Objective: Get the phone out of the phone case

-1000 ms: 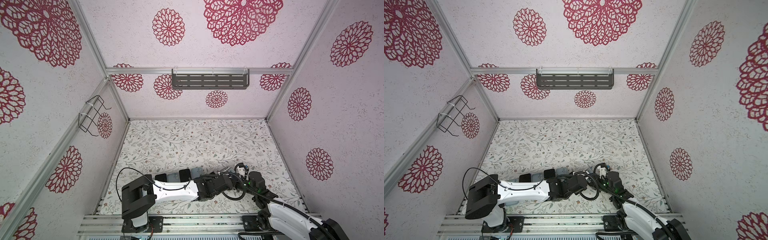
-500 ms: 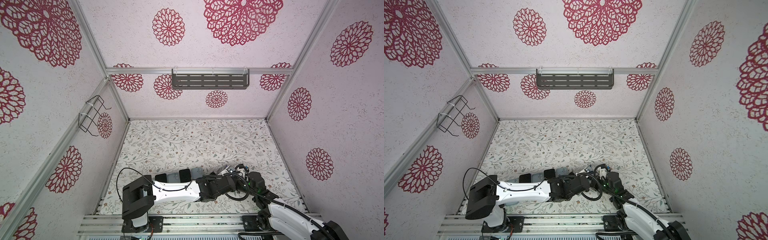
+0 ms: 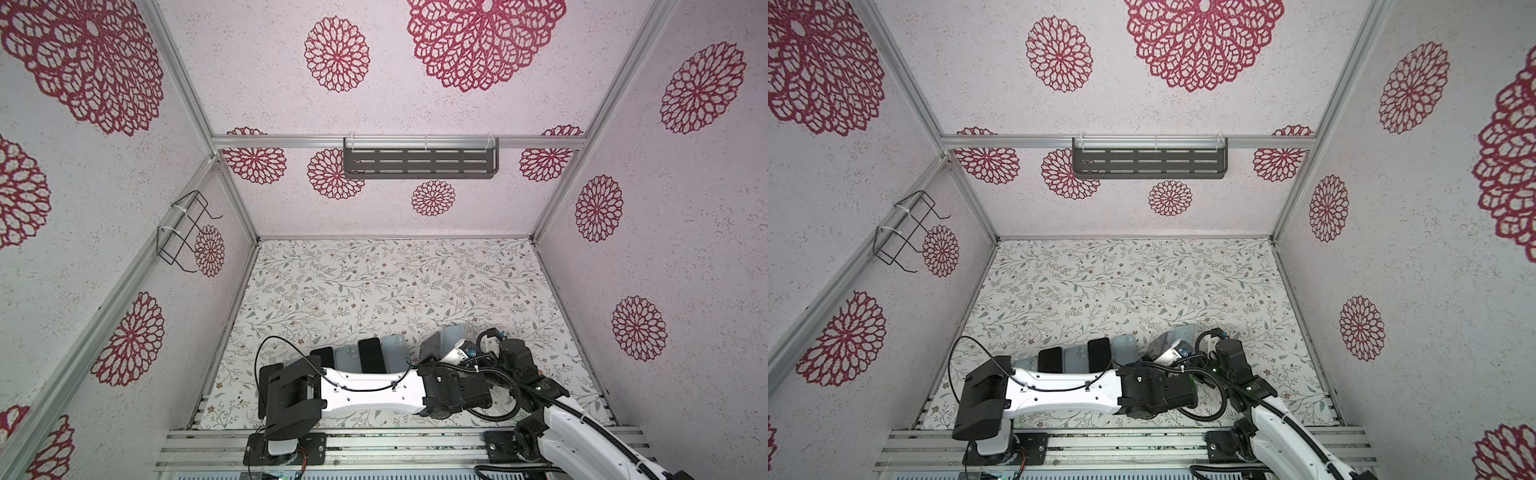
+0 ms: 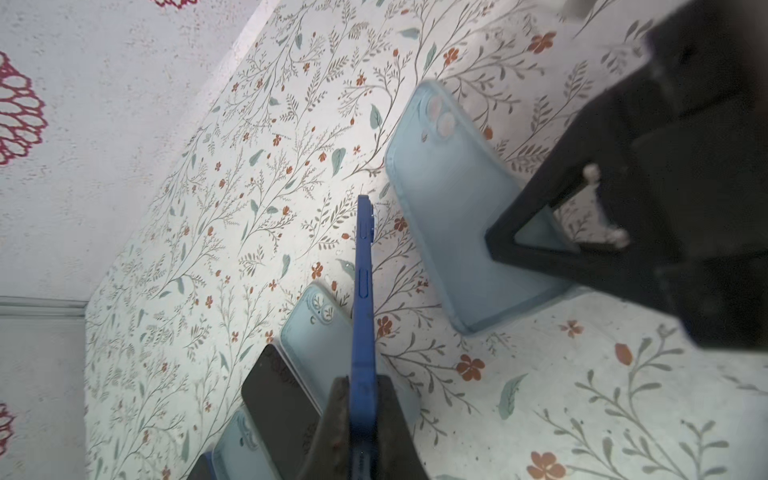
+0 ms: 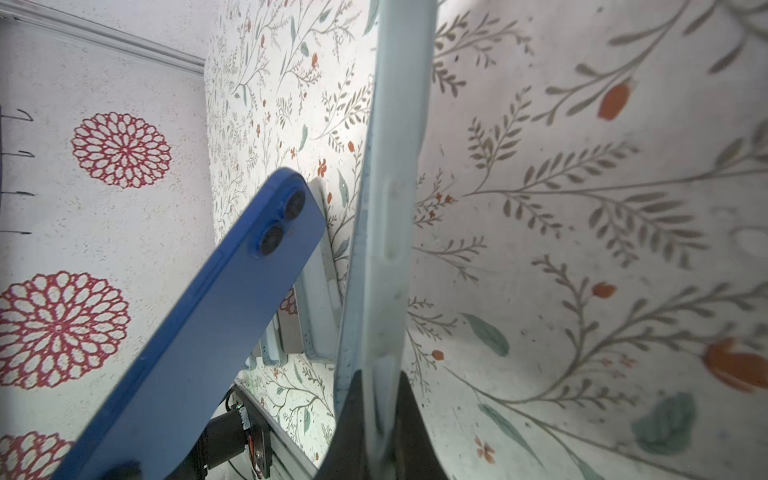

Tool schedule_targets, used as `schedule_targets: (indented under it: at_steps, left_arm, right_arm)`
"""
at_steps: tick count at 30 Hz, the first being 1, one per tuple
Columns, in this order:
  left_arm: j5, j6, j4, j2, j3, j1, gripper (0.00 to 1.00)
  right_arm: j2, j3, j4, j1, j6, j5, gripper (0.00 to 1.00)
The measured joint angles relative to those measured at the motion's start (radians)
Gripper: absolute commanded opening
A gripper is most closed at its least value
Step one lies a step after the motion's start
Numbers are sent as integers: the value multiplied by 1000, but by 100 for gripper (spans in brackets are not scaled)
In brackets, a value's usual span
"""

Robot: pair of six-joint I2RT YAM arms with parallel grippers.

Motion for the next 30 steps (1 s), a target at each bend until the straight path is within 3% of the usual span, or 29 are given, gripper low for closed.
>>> schedule_targets:
  at_steps: [9, 27, 30]
  left_arm:
    - [-51, -72, -230, 246, 209, -31, 0]
    - [-93, -174, -496, 487, 484, -34, 0]
    - [-92, -174, -497, 490, 484, -34, 8]
  right_arm:
    - [26, 67, -152, -85, -100, 3, 0]
    - [161, 137, -312, -174, -262, 70, 0]
    - [171, 137, -312, -177, -280, 70, 0]
